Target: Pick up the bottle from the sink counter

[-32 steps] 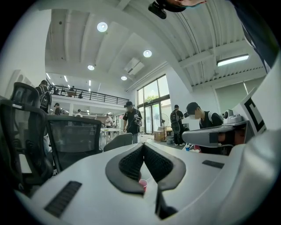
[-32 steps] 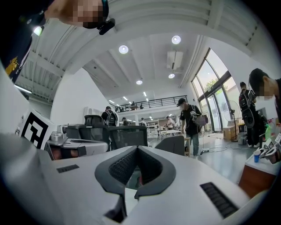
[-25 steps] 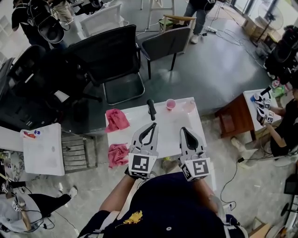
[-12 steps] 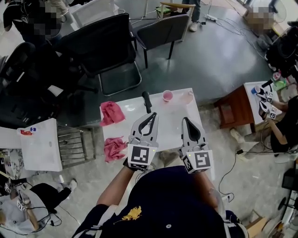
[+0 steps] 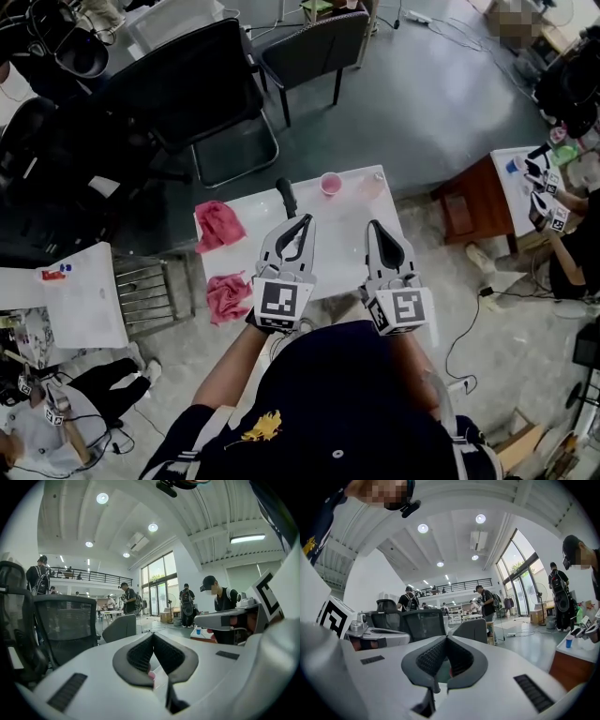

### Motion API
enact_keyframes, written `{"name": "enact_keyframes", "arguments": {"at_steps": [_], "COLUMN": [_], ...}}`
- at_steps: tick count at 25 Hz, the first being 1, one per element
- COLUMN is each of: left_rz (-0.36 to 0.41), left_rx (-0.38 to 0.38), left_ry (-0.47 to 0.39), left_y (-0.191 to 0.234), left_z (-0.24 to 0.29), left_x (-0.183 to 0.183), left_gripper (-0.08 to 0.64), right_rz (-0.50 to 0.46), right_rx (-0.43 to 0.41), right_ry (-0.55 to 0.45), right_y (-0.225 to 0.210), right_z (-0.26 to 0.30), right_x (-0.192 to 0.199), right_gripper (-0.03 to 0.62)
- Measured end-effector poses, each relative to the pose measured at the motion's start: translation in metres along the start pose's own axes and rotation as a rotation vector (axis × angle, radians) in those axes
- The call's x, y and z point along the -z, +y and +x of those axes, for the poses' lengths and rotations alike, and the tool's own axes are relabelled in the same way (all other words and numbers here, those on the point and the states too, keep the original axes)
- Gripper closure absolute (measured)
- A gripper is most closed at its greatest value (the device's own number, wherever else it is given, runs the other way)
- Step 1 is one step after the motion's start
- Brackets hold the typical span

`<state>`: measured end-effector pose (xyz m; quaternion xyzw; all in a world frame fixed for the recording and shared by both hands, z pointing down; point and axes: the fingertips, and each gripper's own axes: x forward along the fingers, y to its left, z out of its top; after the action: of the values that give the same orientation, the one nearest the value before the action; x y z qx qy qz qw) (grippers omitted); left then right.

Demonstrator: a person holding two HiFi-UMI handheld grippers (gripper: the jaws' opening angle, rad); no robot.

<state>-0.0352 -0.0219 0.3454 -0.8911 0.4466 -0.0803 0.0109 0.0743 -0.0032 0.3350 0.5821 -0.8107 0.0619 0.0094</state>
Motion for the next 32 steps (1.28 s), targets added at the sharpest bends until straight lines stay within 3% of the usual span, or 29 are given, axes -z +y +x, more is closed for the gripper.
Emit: {"name": "enact_keyframes", "arguments": {"at_steps": [32], "left_rz": [-0.03], "left_rx": [0.007], "left_ry": [0.121], "left_y": [0.003], "left_z": [0.099], "left_x": [0.052], "left_gripper": [0.541], "right_rz": [0.036], "right_rx": [0.032], "right_ry": [0.114], "right_y": [-0.08], "right_z": [0.058], "right_x": [0.053], "right_gripper": [0.566]}}
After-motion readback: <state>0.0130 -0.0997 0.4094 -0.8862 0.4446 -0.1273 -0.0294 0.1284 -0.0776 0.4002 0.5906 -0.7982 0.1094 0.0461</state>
